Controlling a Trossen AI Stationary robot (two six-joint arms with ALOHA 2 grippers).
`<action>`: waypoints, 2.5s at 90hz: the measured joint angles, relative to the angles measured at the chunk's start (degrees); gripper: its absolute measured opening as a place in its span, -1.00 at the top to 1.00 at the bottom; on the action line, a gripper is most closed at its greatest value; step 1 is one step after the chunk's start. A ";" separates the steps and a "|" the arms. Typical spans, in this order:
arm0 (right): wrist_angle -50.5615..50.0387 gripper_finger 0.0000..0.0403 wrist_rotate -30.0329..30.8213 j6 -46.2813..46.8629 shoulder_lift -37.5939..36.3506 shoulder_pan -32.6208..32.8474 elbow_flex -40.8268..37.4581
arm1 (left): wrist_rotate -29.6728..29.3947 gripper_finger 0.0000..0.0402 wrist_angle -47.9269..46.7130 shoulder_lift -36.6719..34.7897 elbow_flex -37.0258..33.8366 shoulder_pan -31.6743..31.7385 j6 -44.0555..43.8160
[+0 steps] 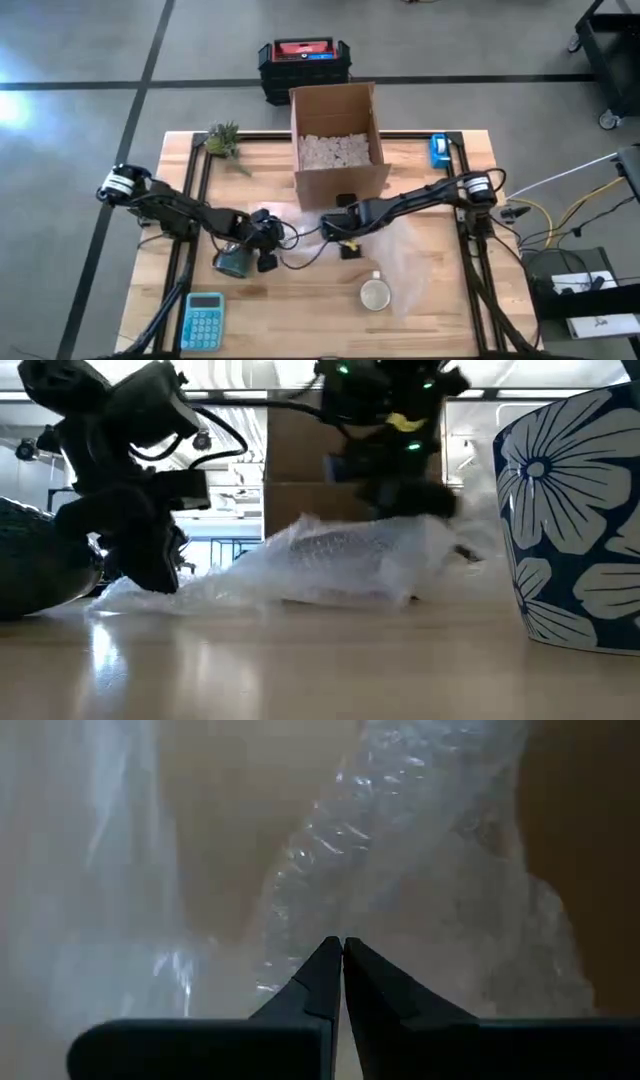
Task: Wrap mug
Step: Prepare the left bubble wrap
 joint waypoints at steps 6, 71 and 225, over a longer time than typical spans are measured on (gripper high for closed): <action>-7.83 0.99 -0.15 3.14 -0.80 0.21 -0.31 | 0.02 1.00 -0.19 -0.17 -0.02 0.00 0.00; 21.14 0.99 -0.47 4.76 -25.68 2.19 -9.12 | 0.45 1.00 -9.72 -13.09 6.48 -0.02 0.82; 29.76 0.99 0.07 2.08 -20.72 2.36 -25.30 | 0.31 1.00 -14.26 8.63 12.01 -12.85 -25.51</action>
